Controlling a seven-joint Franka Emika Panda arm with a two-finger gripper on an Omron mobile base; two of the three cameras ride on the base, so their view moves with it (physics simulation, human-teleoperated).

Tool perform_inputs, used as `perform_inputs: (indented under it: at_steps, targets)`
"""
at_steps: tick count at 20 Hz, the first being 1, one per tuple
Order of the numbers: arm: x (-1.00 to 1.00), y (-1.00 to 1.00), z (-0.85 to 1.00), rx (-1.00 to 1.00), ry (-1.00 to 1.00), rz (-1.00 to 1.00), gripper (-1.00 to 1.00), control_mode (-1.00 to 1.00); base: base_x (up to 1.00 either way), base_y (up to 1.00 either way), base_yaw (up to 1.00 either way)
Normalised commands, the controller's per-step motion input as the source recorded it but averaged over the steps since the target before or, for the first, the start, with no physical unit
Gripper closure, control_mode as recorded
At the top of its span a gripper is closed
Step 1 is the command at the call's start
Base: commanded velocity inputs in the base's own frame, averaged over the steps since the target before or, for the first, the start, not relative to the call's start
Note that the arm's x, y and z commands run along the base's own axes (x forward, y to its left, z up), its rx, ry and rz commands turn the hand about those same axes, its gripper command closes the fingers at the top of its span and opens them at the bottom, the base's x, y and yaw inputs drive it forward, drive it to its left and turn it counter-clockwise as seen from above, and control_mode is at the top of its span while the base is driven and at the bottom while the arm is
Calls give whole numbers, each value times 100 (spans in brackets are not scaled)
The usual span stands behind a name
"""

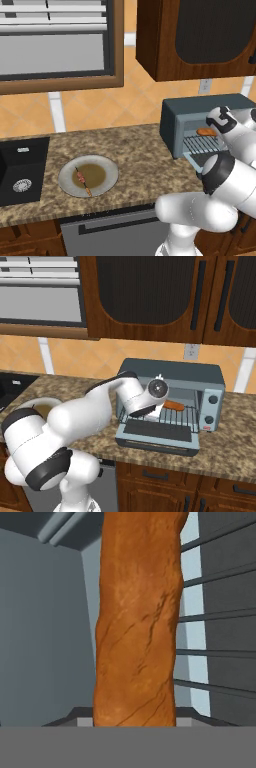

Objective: Pick up the kebab skewer and baguette bread, and place them inside the toaster oven. Close the toaster oven door and start by setting the timer.

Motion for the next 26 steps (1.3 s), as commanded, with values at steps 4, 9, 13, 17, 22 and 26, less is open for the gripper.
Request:
perform_inputs:
  at_steps: [4, 9, 13, 17, 22, 26]
  targets:
    - [0, 0, -29, 0, 0, 0, 100, -100, 0, 0, 0]
    - [0, 0, -35, 0, 0, 0, -100, -100, 0, 0, 0]
    - [0, 0, -22, 0, 0, 0, -100, -100, 0, 0, 0]
    - [-6, 0, -9, 0, 0, 0, -100, -100, 0, 0, 0]
    - [-27, 0, 3, 1, 0, 0, -100, -100, 0, 0, 0]
    - [-28, 0, 19, 0, 0, 0, -100, -100, 0, 0, 0]
